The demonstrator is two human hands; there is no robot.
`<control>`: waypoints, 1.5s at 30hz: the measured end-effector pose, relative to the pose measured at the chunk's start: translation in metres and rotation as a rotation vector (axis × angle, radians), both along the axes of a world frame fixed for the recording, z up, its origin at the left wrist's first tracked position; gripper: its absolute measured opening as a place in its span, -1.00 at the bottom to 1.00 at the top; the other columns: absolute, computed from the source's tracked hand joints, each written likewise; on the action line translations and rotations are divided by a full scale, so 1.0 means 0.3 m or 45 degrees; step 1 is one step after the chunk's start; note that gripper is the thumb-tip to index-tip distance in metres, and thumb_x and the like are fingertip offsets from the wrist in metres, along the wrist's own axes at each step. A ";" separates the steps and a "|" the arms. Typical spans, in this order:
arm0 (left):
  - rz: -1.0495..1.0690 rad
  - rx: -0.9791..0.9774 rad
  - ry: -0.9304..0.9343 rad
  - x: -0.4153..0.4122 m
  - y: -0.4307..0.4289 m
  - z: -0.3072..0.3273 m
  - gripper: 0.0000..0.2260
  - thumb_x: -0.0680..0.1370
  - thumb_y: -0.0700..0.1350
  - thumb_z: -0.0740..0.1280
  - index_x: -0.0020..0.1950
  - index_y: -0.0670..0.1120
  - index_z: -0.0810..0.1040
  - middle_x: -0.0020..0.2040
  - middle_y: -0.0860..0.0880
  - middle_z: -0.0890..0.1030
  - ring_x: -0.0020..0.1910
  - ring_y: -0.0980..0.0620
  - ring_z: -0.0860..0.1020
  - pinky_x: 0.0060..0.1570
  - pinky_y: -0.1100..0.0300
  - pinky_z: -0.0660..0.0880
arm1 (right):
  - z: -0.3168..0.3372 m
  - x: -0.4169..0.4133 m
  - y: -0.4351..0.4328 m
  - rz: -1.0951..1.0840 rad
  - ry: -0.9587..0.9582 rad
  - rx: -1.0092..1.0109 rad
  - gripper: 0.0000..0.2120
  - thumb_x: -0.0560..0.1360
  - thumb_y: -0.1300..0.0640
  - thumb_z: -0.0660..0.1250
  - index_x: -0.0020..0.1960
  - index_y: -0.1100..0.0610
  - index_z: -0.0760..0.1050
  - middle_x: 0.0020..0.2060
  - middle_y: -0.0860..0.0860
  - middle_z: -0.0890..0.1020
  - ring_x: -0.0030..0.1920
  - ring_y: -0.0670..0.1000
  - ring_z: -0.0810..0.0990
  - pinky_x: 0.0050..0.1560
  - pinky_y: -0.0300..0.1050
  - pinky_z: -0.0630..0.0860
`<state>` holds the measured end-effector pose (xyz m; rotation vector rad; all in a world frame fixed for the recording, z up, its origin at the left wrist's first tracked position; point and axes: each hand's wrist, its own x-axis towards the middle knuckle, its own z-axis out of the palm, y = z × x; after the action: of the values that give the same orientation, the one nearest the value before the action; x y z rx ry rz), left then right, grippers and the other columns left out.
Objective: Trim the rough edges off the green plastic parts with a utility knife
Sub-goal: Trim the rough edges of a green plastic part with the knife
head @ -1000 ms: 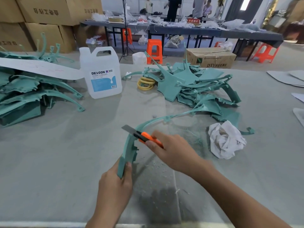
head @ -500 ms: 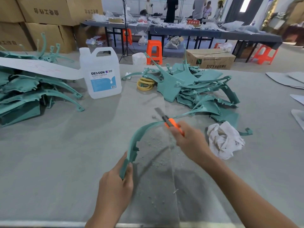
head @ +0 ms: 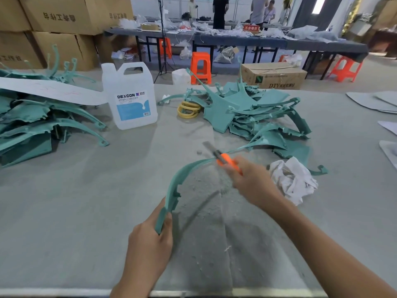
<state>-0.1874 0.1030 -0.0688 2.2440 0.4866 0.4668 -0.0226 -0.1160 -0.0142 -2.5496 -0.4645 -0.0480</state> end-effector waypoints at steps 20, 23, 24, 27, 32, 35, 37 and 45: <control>-0.166 0.306 0.029 0.023 -0.091 0.127 -0.27 0.52 -0.35 0.32 0.61 0.08 0.17 0.59 -0.12 0.21 0.57 -0.14 0.18 0.50 -0.01 0.21 | 0.097 -0.403 0.128 0.136 0.621 0.958 -0.50 0.34 -0.25 0.54 -0.02 0.06 0.40 -0.38 -0.04 0.51 -0.47 0.01 0.51 -0.45 -0.10 0.50; -0.190 0.391 -0.008 0.010 -0.081 0.151 -0.27 0.44 -0.30 0.48 0.56 0.01 0.34 0.53 -0.09 0.36 0.49 -0.14 0.33 0.42 0.00 0.33 | 0.086 -0.412 0.162 0.040 0.542 1.051 -0.70 0.44 0.08 0.52 -0.03 0.08 0.41 -0.40 0.00 0.51 -0.46 0.02 0.53 -0.47 -0.10 0.49; -0.183 0.404 -0.019 0.005 -0.070 0.161 -0.27 0.41 -0.26 0.54 0.53 0.00 0.38 0.51 -0.07 0.39 0.47 -0.14 0.36 0.41 0.01 0.34 | 0.083 -0.404 0.159 -0.011 0.540 1.118 -0.74 0.47 0.16 0.50 -0.04 0.12 0.41 -0.40 0.04 0.50 -0.46 0.03 0.54 -0.48 -0.09 0.49; -0.183 0.382 -0.178 -0.021 -0.013 0.188 -0.29 0.35 -0.10 0.64 0.46 -0.05 0.48 0.47 -0.09 0.43 0.44 -0.13 0.36 0.44 0.23 0.18 | 0.078 -0.376 0.130 -0.130 0.624 1.349 -0.81 0.51 0.23 0.45 -0.03 0.18 0.43 -0.39 0.08 0.51 -0.43 0.04 0.54 -0.47 -0.10 0.49; -0.287 0.264 -0.474 -0.060 0.039 0.262 -0.30 0.37 0.38 0.39 0.47 0.21 0.40 0.50 0.11 0.37 0.47 0.10 0.32 0.42 0.39 0.16 | 0.068 -0.318 0.110 -0.204 1.039 1.726 -0.91 0.55 0.25 0.34 0.04 0.14 0.51 -0.36 0.04 0.58 -0.54 -0.02 0.43 -0.61 -0.25 0.32; -0.396 0.210 -0.470 -0.041 0.029 0.294 -0.22 0.29 0.53 0.34 0.47 0.34 0.30 0.58 0.13 0.20 0.55 0.08 0.20 0.41 0.18 0.19 | 0.043 -0.321 0.128 -0.154 1.214 1.714 -0.88 0.52 0.26 0.35 0.05 0.15 0.53 -0.40 0.04 0.55 -0.57 -0.06 0.38 -0.63 -0.28 0.27; -0.476 0.114 -0.494 -0.017 0.013 0.303 -0.16 0.22 0.58 0.34 0.47 0.41 0.25 0.59 0.10 0.15 0.57 0.14 0.15 0.42 0.29 0.18 | 0.030 -0.333 0.136 -0.090 1.266 1.693 -0.81 0.45 0.22 0.41 0.06 0.14 0.54 -0.39 0.06 0.57 -0.58 -0.06 0.37 -0.62 -0.28 0.26; -0.479 0.128 -0.575 0.107 -0.027 0.274 -0.20 0.14 0.38 0.52 0.33 0.40 0.32 0.49 0.01 0.21 0.48 0.35 0.15 0.26 0.61 0.14 | 0.012 -0.340 0.101 0.164 1.260 1.486 -0.68 0.49 0.01 0.49 0.15 0.13 0.51 -0.22 0.03 0.68 -0.46 -0.06 0.50 -0.56 -0.25 0.41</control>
<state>-0.1553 0.0947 0.0134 2.1643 -0.1924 0.7808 -0.1244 -0.0858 -0.0108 -1.1604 -0.1049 0.7275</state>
